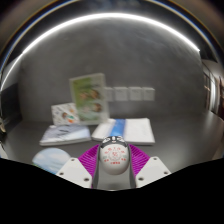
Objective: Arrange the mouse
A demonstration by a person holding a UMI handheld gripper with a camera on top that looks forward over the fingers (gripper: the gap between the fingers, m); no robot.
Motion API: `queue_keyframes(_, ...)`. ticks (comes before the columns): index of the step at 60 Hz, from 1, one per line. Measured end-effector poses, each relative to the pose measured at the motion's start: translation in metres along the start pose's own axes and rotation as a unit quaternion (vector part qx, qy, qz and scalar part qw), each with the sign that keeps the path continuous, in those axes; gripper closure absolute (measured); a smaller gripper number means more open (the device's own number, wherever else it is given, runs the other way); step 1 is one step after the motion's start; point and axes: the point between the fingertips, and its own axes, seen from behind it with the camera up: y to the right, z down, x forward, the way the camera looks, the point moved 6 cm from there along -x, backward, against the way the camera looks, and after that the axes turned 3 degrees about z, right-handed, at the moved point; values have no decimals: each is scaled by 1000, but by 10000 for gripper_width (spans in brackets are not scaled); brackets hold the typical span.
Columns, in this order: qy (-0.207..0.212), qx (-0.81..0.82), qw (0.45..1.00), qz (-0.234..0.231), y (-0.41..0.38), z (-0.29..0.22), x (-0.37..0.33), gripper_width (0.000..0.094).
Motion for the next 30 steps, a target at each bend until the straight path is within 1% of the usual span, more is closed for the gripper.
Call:
queue_keyframes(6,38,-11,998,-42,-117,-14,-8,507)
queue_keyframes(8,35,-13,998,-49,-153,-14,-11,509)
queue_keyframes(13,3,-23,998,-63,-221,15,-5,509)
queue_keyframes(17,-33,-35,997,-67,-254,54,10,509)
queue_keyframes(23,-85,-48,994,-51,-269,85,20,506)
queue_keyframes(30,-114,-56,991,-32,-269,108,29,507)
